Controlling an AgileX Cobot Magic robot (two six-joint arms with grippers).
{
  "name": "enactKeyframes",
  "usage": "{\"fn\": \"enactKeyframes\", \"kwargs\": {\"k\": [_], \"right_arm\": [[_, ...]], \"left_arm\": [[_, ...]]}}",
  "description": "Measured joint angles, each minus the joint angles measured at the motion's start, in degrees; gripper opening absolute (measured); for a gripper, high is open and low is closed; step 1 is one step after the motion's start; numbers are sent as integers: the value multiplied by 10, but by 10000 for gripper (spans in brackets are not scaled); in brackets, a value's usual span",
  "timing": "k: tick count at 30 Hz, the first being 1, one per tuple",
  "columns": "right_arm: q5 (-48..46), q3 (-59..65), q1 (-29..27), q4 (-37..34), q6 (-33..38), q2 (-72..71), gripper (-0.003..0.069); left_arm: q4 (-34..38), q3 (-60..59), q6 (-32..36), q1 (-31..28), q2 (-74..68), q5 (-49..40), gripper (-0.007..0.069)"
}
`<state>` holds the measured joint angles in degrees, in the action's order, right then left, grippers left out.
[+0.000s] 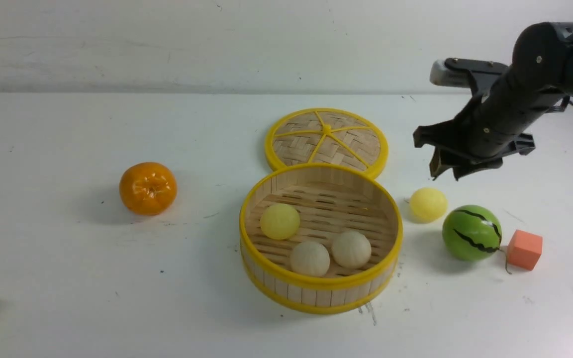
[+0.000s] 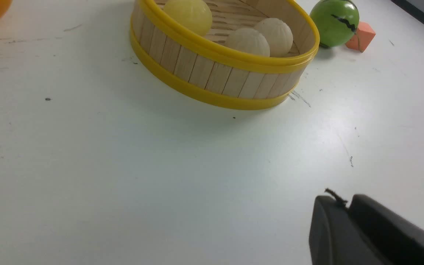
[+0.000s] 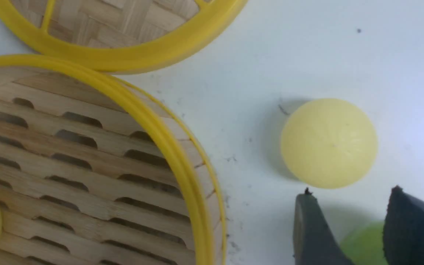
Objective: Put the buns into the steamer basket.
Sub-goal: Use the right arm to grab a steamed stuffed bun
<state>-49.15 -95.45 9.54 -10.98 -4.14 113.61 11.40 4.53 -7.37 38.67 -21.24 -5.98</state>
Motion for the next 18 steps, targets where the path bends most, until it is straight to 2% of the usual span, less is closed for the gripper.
{"fn": "enactKeyframes", "kwargs": {"k": [7, 18], "right_arm": [[-2, -38, -4, -19, 21, 61, 276], [-3, -40, -4, 25, 3, 72, 276]], "left_arm": [[0, 0, 0, 0, 0, 0, 71], [0, 0, 0, 0, 0, 0, 74]]}}
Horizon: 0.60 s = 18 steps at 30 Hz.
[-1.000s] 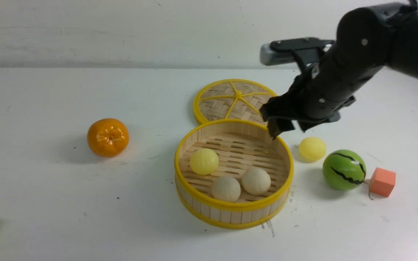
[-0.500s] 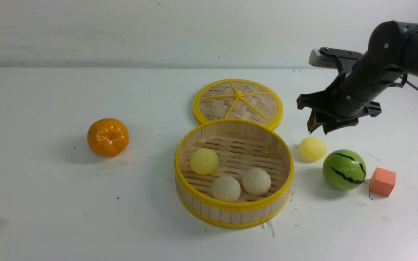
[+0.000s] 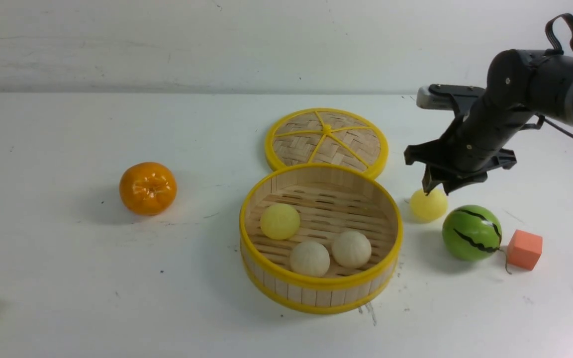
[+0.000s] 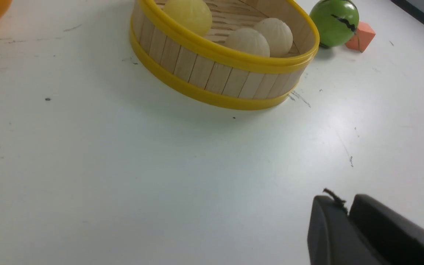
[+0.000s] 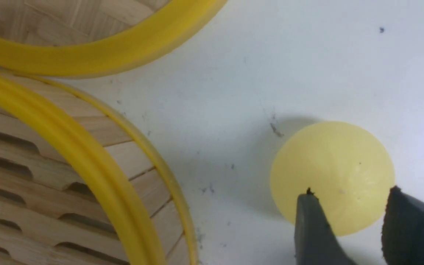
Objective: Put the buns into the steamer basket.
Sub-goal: Use the right arm to grab a steamed stuffed bun
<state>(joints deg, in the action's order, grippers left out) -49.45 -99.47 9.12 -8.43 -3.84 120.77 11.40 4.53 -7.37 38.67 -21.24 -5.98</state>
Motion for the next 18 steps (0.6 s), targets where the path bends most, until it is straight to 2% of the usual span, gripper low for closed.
{"fn": "enactKeyframes", "kwargs": {"k": [5, 14, 18], "right_arm": [[0, -1, 0, -2, -1, 16, 263], [5, -1, 0, -2, -1, 29, 193], [6, -1, -1, -2, -2, 33, 195]], "left_arm": [[0, 0, 0, 0, 0, 0, 78], [0, 0, 0, 0, 0, 0, 89], [0, 0, 0, 0, 0, 0, 92]]}}
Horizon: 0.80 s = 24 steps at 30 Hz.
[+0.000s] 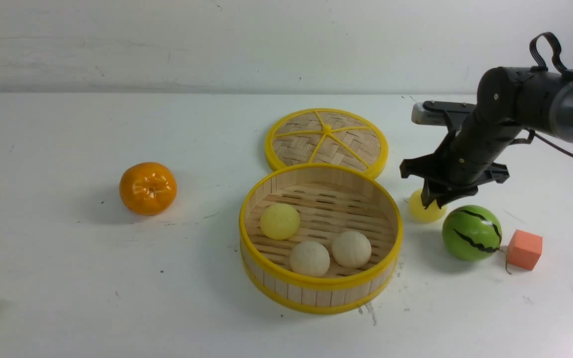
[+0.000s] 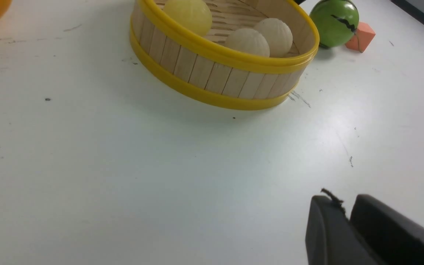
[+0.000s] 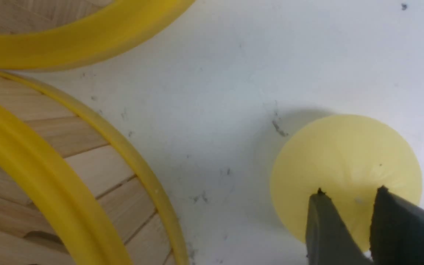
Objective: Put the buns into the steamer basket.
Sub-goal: Use the right arm to grab a steamed stuffed bun
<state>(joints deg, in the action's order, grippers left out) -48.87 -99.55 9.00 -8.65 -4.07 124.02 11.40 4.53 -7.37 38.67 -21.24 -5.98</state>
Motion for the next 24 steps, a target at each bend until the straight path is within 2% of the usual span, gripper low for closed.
{"fn": "enactKeyframes", "kwargs": {"k": [5, 10, 19, 24], "right_arm": [[-20, -1, -3, 2, -1, -8, 251], [1, -6, -3, 2, -2, -17, 276], [35, -7, -4, 2, -2, 7, 274], [46, -7, -4, 2, -2, 11, 232]], "left_arm": [[0, 0, 0, 0, 0, 0, 92], [0, 0, 0, 0, 0, 0, 92], [0, 0, 0, 0, 0, 0, 101], [0, 0, 0, 0, 0, 0, 106]]}}
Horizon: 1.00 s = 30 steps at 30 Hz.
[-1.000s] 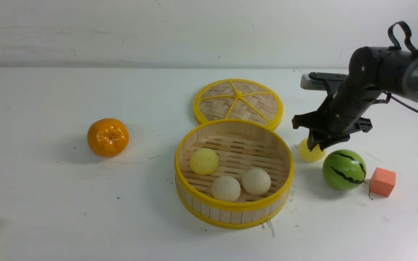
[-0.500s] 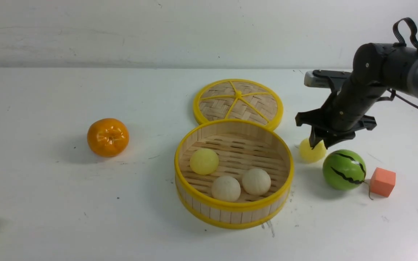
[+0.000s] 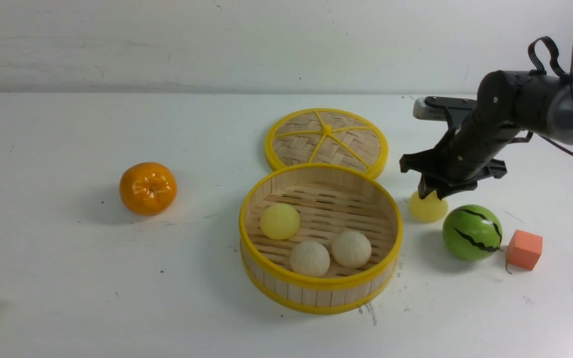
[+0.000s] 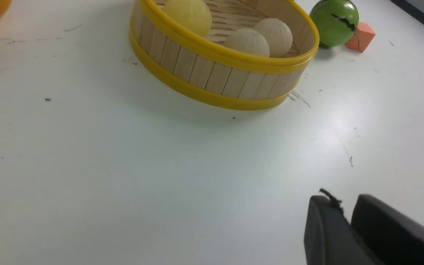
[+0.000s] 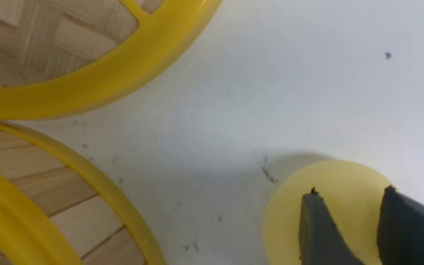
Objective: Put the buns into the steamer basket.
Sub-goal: Use the right arm to grab a steamed stuffed bun, then use the right arm to put the steamed stuffed bun into the steamer
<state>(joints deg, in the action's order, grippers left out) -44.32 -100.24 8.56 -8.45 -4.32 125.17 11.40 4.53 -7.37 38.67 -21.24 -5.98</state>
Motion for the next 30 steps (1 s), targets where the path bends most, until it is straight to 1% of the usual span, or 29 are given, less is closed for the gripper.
{"fn": "enactKeyframes", "kwargs": {"k": [4, 9, 10, 15, 19, 23, 26, 30], "right_arm": [[2, 0, 0, 0, 1, 1, 150], [1, 0, 0, 1, 24, 1, 8], [-1, 0, 0, 2, 28, -1, 0], [-28, 1, 0, 1, 39, -26, -4], [-63, 1, 12, -34, 70, -82, -4], [-63, 0, 64, -109, 123, -113, -2], [-52, 0, 92, -125, 129, -107, 0], [2, 0, 131, -125, 131, -69, 6]], "left_arm": [[0, 0, 0, 0, 0, 0, 111], [0, 0, 0, 0, 0, 0, 116], [0, 0, 0, 0, 0, 0, 118], [0, 0, 0, 0, 0, 0, 122], [0, 0, 0, 0, 0, 0, 127], [0, 0, 0, 0, 0, 0, 130], [0, 0, 0, 0, 0, 0, 134], [0, 0, 0, 0, 0, 0, 141]]}}
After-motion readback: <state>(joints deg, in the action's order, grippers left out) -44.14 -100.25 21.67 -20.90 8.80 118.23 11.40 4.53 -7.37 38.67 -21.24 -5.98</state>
